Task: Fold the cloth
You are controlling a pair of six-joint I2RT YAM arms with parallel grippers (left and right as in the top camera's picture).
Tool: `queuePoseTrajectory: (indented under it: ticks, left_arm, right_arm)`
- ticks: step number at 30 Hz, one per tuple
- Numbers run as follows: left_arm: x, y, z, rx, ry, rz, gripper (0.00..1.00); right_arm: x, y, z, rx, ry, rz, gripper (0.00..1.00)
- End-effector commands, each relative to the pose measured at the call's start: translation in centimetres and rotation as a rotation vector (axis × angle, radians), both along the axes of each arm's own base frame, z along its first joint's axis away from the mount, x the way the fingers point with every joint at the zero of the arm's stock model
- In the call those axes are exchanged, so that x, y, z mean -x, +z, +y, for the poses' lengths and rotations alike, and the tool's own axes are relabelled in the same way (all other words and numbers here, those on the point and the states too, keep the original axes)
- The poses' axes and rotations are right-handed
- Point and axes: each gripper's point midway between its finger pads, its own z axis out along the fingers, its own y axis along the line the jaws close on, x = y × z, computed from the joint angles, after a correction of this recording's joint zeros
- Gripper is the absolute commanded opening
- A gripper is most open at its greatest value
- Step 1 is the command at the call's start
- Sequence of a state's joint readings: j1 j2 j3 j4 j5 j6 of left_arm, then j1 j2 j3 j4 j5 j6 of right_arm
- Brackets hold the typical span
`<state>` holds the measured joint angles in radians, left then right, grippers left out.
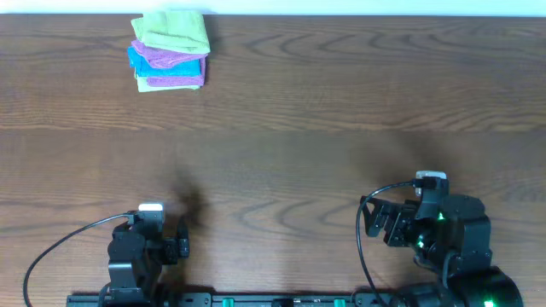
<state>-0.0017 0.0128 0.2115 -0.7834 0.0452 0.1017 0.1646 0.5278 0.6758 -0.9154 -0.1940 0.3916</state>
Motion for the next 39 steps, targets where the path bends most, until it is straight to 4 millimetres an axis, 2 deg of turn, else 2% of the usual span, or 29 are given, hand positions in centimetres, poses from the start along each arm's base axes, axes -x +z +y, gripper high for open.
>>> queuePoseTrajectory:
  ticks: [1,9,13,17,20,24,26,36,39]
  left_arm:
    - [0.6,-1.7,-0.1,0.002,-0.004,0.050,0.95]
    - [0.6,-1.7,-0.1,0.002,-0.004,0.050,0.95]
    - [0.6,-1.7,-0.1,0.002,-0.004,0.050,0.95]
    - [0.6,-1.7,-0.1,0.002,-0.004,0.050,0.95]
    - [0.6,-1.7,-0.1,0.002,-0.004,0.050,0.95]
    - [0.6,-1.7,-0.1,0.002,-0.004,0.050,0.95]
    - [0.6,-1.7,-0.1,0.002,-0.004,0.050,0.95]
    - [0.6,-1.7,-0.1,0.002,-0.004,0.050,0.95]
    - [0.6,-1.7,-0.1,0.002,-0.004,0.050,0.95]
  right_arm:
    - [-0.1,0.1,-0.1,-0.013,-0.016,-0.002,0.99]
    - [0.0,0.1,-0.3,-0.008,-0.021,-0.003,0.99]
    - [-0.3,-0.6,-2.6,0.096,-0.112,-0.021,0.99]
    - [-0.8,-1.2,-3.0,0.242,0.004,-0.137,0.99]
    - [-0.7,-2.7,-3.6,0.313,0.037,-0.199,0.99]
    - [-0.3,-5.7,-5.0,0.331,-0.024,-0.217,0.99]
    - [-0.1,-6.5,-4.9,0.347,0.002,-0.234,0.99]
    - [0.2,-10.1,-5.3,0.388,0.026,-0.232,0.99]
    - [0.2,-10.2,-5.3,0.403,0.037,-0.239,0.99]
